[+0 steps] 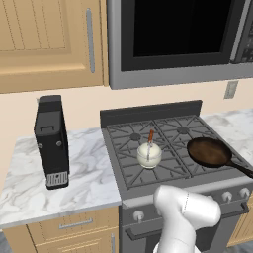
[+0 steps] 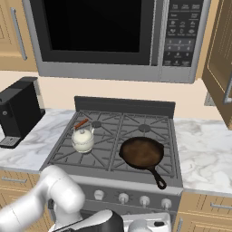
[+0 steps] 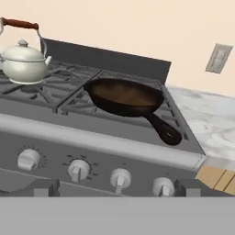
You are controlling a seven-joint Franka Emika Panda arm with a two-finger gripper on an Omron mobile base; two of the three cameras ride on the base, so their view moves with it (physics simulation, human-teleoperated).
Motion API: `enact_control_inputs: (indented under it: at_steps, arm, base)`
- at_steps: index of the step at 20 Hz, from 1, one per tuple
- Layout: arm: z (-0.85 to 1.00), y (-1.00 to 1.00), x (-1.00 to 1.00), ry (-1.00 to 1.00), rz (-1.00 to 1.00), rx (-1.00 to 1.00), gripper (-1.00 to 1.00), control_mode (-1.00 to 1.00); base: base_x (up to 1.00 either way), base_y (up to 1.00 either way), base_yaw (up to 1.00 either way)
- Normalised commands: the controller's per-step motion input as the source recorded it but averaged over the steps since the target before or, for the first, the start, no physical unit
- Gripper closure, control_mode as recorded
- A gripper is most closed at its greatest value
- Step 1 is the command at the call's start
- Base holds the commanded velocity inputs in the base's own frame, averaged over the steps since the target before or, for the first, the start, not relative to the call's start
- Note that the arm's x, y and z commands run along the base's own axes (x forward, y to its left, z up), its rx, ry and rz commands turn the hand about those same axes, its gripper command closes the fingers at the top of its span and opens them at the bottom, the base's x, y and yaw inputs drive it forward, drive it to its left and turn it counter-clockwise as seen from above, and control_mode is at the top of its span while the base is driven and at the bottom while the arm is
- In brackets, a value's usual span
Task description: Pick the pan from the cabinet and place it on the stove. Then turn on the stove burner for the pan.
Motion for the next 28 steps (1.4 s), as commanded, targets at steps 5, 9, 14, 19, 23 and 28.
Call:
enact_control_inputs:
  at_steps: [5,9,14,19,23,28]
  arm:
    - [-0.28,-0.06,0.05,-0.02,0.00,0.01,-1.00,-1.00]
    - [-0.10,-0.11,0.09,-0.08,0.01,0.00,-1.00,-1.00]
    - [-0.09,-0.16,0.06,-0.10,0.03,0.00,-1.00,-1.00]
    - [-0.12,-0.16,0.09,-0.09,0.01,0.00,-1.00,-1.00]
    - [-0.11,-0.21,0.04,-0.07,0.00,0.00,-1.00,-1.00]
    - [-0.11,-0.15,0.13,-0.03,0.00,0.00,-1.00,-1.00]
  base:
    - [0.00,0.00,0.00]
    - [0.00,0.00,0.00]
    - [0.00,0.00,0.00]
    - [0.00,0.00,0.00]
    - [0.00,0.00,0.00]
    - [0.00,0.00,0.00]
